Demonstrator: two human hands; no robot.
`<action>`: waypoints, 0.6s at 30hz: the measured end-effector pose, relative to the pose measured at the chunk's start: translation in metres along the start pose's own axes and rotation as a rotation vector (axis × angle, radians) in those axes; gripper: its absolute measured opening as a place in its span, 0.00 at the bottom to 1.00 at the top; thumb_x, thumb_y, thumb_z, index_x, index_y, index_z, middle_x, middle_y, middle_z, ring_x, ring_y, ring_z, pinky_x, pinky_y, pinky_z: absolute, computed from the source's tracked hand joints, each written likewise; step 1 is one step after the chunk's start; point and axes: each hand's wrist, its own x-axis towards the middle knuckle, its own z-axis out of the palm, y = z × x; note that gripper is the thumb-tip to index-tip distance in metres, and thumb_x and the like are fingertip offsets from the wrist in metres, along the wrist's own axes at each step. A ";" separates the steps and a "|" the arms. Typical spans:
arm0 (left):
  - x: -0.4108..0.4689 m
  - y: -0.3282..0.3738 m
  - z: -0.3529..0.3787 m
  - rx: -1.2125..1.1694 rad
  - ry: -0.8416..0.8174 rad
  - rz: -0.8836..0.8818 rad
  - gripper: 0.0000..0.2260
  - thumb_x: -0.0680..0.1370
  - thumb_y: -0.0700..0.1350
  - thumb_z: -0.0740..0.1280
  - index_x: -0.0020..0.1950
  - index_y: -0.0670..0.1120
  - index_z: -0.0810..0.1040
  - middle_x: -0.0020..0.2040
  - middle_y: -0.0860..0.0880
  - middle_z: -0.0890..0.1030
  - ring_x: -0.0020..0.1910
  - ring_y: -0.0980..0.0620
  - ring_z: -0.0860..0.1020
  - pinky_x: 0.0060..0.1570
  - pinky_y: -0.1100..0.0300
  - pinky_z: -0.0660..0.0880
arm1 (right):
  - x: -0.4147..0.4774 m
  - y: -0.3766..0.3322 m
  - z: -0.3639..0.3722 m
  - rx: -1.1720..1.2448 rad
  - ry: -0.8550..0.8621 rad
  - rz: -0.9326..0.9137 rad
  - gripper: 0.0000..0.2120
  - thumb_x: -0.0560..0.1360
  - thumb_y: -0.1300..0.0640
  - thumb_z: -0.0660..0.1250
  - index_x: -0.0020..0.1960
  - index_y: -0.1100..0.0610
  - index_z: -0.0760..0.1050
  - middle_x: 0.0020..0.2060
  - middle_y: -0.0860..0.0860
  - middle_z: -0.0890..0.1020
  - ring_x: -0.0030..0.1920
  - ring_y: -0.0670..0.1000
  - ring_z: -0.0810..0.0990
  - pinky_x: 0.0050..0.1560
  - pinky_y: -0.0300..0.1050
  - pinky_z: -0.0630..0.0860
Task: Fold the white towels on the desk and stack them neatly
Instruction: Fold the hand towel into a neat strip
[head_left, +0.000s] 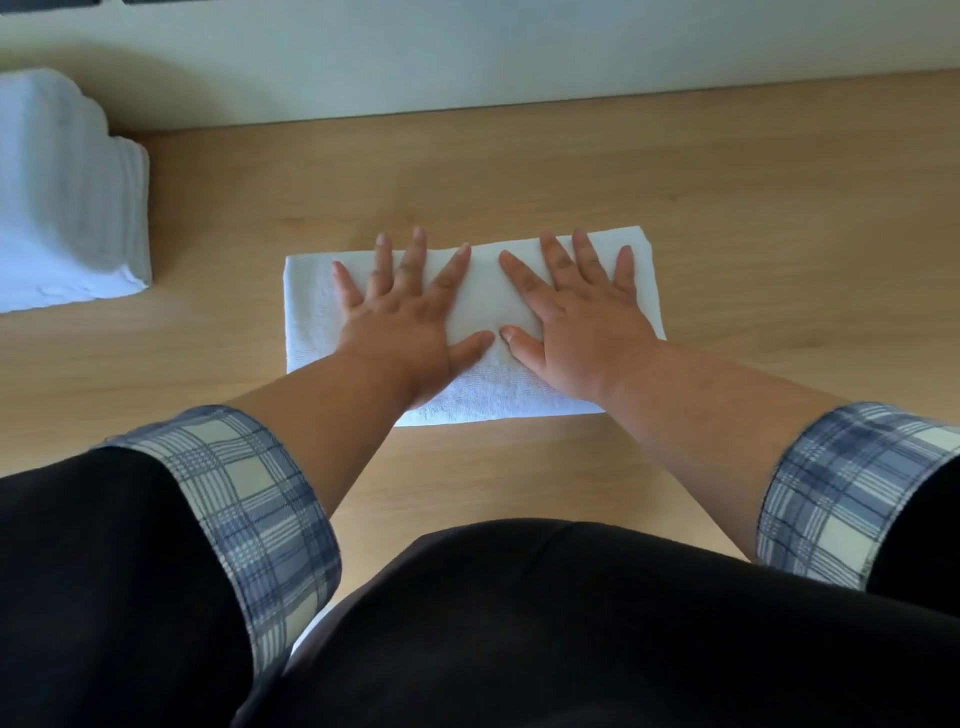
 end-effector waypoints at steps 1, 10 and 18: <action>-0.002 -0.001 0.000 0.004 0.010 0.001 0.39 0.70 0.78 0.41 0.75 0.64 0.31 0.80 0.50 0.36 0.78 0.42 0.35 0.70 0.30 0.37 | -0.001 -0.001 0.000 0.002 0.002 -0.006 0.36 0.74 0.28 0.41 0.77 0.37 0.34 0.81 0.51 0.43 0.79 0.59 0.37 0.73 0.70 0.37; 0.005 0.000 0.012 0.025 0.080 0.034 0.36 0.71 0.77 0.33 0.72 0.60 0.23 0.81 0.49 0.41 0.78 0.41 0.39 0.70 0.31 0.37 | 0.006 0.002 0.008 0.019 0.053 -0.018 0.39 0.74 0.26 0.42 0.79 0.41 0.38 0.81 0.52 0.45 0.80 0.58 0.39 0.74 0.70 0.37; 0.009 -0.001 0.016 0.038 0.074 0.046 0.37 0.72 0.76 0.32 0.71 0.57 0.21 0.80 0.48 0.41 0.78 0.39 0.39 0.69 0.30 0.36 | 0.011 0.001 0.010 0.000 0.030 -0.007 0.40 0.75 0.27 0.42 0.80 0.45 0.37 0.81 0.52 0.44 0.79 0.58 0.38 0.74 0.70 0.38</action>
